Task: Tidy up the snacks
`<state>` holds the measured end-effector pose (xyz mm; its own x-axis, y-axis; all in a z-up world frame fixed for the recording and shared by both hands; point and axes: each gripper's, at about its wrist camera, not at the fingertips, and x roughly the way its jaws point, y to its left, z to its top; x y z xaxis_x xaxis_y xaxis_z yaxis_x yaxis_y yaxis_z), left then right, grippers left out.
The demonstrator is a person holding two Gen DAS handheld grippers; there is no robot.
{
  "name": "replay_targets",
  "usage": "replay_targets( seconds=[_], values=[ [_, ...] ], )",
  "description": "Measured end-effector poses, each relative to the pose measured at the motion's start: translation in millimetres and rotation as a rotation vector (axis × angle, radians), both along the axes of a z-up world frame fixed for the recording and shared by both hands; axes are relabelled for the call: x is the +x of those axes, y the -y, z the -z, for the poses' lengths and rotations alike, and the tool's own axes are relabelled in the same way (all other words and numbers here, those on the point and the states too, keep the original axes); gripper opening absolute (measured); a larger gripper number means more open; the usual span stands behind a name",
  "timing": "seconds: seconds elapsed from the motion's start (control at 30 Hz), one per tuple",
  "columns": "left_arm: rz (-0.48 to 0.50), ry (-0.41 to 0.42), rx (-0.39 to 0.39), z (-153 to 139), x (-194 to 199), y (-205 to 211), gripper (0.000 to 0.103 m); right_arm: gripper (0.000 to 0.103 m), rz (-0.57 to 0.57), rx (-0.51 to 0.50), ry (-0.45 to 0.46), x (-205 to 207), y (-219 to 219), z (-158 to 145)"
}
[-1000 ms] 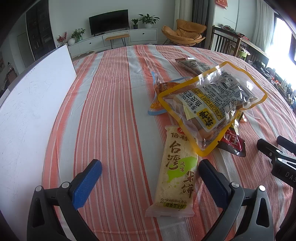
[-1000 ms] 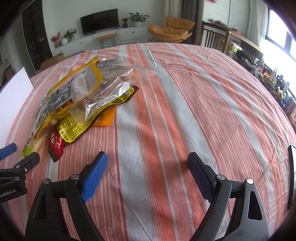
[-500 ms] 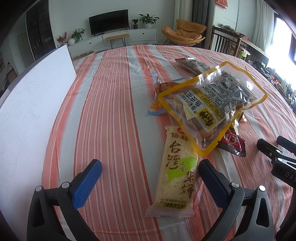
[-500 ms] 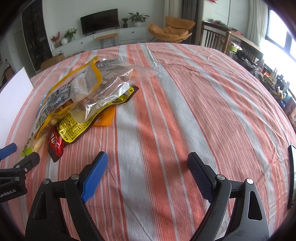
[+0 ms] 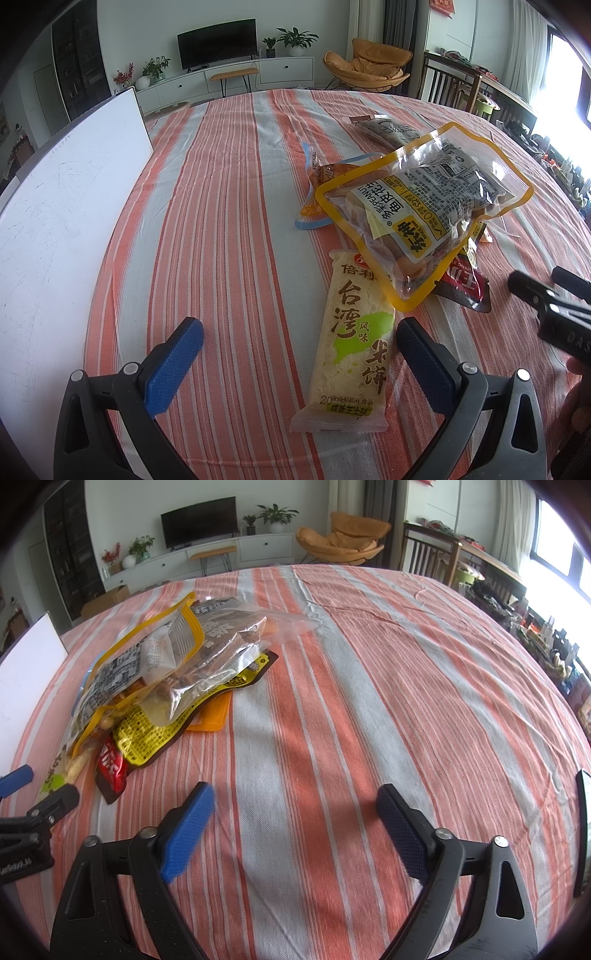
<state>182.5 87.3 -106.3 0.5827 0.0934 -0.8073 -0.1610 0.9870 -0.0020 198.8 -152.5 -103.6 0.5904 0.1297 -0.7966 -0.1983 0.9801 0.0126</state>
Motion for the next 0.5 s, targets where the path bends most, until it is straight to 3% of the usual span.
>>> replay_targets(
  seconds=[0.07, 0.2, 0.3, 0.5],
  values=[
    [0.000, 0.000, 0.000, 0, 0, 0, 0.103, 0.097, 0.015, 0.001, -0.013, 6, 0, -1],
    [0.000, 0.000, 0.000, 0, 0, 0, 0.103, 0.095, -0.069, -0.025, -0.086, 8, -2, -8],
    [0.000, 0.000, 0.000, 0, 0, 0, 0.103, 0.095, -0.099, -0.115, -0.074, 14, -12, -19],
    [0.000, 0.000, 0.000, 0, 0, 0, 0.103, 0.095, -0.098, -0.106, -0.017, 45, -32, -51]
  ],
)
